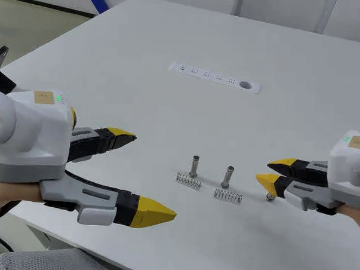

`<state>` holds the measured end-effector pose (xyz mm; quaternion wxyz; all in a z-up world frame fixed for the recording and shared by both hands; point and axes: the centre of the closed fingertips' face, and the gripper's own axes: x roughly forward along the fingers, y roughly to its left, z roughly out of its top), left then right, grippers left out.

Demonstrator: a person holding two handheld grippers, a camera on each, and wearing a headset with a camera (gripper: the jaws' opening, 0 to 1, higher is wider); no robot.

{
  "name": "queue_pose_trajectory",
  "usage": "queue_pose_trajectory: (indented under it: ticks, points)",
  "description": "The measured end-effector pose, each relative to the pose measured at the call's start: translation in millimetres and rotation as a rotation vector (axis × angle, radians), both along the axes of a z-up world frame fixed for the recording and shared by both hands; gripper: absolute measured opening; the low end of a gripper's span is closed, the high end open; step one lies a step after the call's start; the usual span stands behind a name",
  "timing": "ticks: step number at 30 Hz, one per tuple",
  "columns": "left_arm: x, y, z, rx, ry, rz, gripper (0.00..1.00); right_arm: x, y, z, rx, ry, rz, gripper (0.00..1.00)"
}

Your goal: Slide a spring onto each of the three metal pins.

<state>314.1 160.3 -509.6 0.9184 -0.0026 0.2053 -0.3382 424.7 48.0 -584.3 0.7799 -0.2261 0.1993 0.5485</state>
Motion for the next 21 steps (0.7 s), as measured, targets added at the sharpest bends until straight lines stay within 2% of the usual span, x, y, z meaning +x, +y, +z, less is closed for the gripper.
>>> queue_pose_trajectory:
  ticks: [1,3,5,9,13,15,17,21]
  points:
    - [-0.2,0.9,-0.4,0.003,0.001,0.0,0.96,-1.9,2.7,-9.2,-0.039,-0.012,0.029,0.19]
    - [-0.3,1.8,-0.7,0.008,0.003,0.0,0.95,-7.6,7.3,-22.1,-0.08,0.002,0.063,0.19]
    - [0.4,2.9,-0.1,0.008,0.0,0.001,0.95,-8.9,11.3,-28.6,-0.091,0.007,0.072,0.19]
    - [1.5,5.9,0.3,0.001,-0.002,0.007,0.95,-6.6,12.8,-47.5,-0.143,0.047,0.055,0.19]
    - [0.3,7.7,-0.9,-0.01,0.008,0.005,0.95,-4.7,14.6,-58.7,-0.159,0.08,0.039,0.19]
    - [2.1,9.9,1.4,-0.019,0.0,0.012,0.95,-4.9,14.0,-65.0,-0.178,0.097,0.038,0.19]
    - [4.9,13.7,4.3,-0.033,-0.003,0.025,0.94,-3.2,11.9,-70.9,-0.209,0.092,0.034,0.19]
    - [8.2,19.1,9.2,-0.049,-0.015,0.038,0.94,-4.3,11.3,-75.2,-0.222,0.113,0.027,0.19]
